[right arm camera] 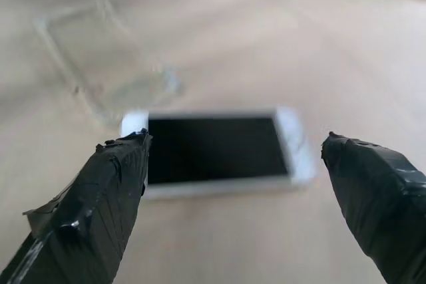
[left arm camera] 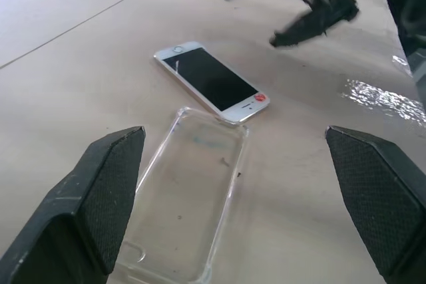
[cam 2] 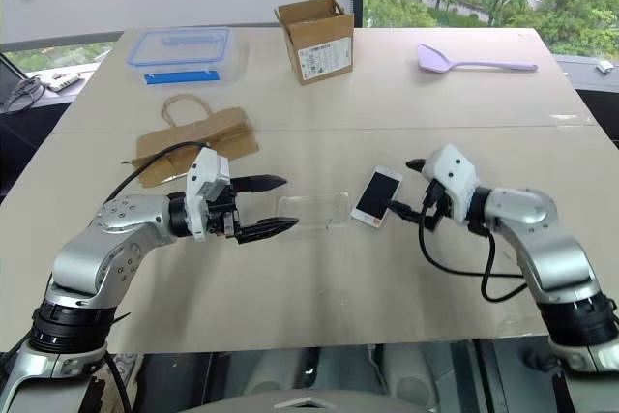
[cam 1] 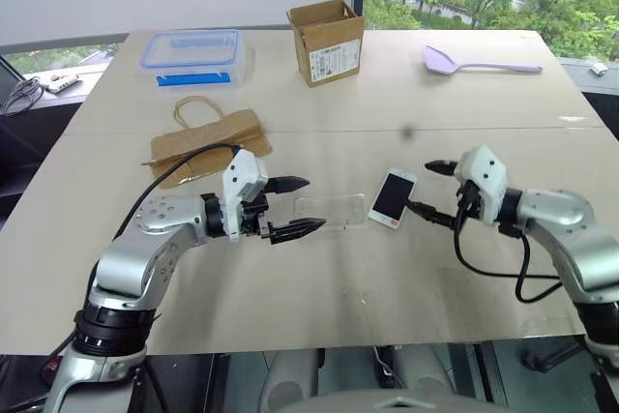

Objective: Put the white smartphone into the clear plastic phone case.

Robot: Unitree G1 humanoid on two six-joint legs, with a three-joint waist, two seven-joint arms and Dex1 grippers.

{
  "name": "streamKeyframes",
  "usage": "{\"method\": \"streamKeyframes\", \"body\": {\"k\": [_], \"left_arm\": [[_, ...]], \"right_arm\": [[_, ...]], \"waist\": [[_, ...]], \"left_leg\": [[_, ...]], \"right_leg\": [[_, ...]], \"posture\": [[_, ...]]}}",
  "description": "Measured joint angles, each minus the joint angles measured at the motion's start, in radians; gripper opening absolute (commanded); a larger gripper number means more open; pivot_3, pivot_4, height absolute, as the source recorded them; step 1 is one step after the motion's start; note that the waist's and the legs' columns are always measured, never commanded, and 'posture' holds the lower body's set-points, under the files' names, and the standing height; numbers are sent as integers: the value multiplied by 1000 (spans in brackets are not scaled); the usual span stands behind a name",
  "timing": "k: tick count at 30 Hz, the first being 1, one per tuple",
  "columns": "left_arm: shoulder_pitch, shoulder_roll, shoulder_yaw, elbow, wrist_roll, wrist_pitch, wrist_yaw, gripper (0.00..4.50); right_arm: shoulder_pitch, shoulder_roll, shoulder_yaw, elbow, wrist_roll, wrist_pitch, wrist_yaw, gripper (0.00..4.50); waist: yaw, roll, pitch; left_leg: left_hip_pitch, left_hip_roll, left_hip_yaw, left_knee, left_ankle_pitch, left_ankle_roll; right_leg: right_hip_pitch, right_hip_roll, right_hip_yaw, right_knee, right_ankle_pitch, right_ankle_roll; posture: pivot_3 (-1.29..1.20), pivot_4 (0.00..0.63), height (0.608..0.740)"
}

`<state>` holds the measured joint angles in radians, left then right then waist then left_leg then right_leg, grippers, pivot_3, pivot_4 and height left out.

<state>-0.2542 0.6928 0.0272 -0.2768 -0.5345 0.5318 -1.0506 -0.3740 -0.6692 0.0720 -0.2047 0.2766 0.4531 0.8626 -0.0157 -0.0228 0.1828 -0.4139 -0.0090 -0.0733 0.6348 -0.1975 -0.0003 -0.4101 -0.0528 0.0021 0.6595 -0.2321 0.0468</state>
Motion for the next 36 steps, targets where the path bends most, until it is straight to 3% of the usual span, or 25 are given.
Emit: {"method": "streamKeyframes", "body": {"k": [4,9,15,19,29,36], "left_arm": [[1,-2,-2,2,1,-7,1,4436],[18,-6,1,0,1,-18,11,4436],[45,1,5,-9,1,-19,23,4436],[47,8,5,-9,2,-20,24,4436],[46,11,3,-9,2,-46,20,4436],[32,11,1,9,2,-59,-1,4436]], "right_arm": [[-192,13,48,184,-42,68,2,4500],[-382,145,142,408,-132,43,-28,4500],[-492,220,273,632,-281,-72,-37,4500],[-537,213,330,729,-365,-168,-6,4500],[-528,0,345,728,-461,-283,180,4500],[-343,-37,182,487,-248,-102,299,4500]], "waist": [[0,0,0],[-3,1,1],[-1,1,1],[0,1,1],[-1,2,1],[-5,3,2]], "left_leg": [[-1,0,1,0,0,0],[-1,-2,2,-2,0,0],[-2,-4,2,-2,0,0],[-2,-5,2,-2,0,0],[-2,-4,1,-3,0,0],[-1,-4,3,-3,0,0]], "right_leg": [[-1,0,1,0,2,-3],[-3,0,2,0,4,0],[-3,-1,3,-1,4,0],[-3,-1,3,-1,4,0],[-3,-1,2,-1,4,0],[-3,-1,4,-1,4,0]], "posture": [[0,150,740],[0,150,740],[0,150,740],[0,150,740],[0,150,740],[0,150,740]]}}
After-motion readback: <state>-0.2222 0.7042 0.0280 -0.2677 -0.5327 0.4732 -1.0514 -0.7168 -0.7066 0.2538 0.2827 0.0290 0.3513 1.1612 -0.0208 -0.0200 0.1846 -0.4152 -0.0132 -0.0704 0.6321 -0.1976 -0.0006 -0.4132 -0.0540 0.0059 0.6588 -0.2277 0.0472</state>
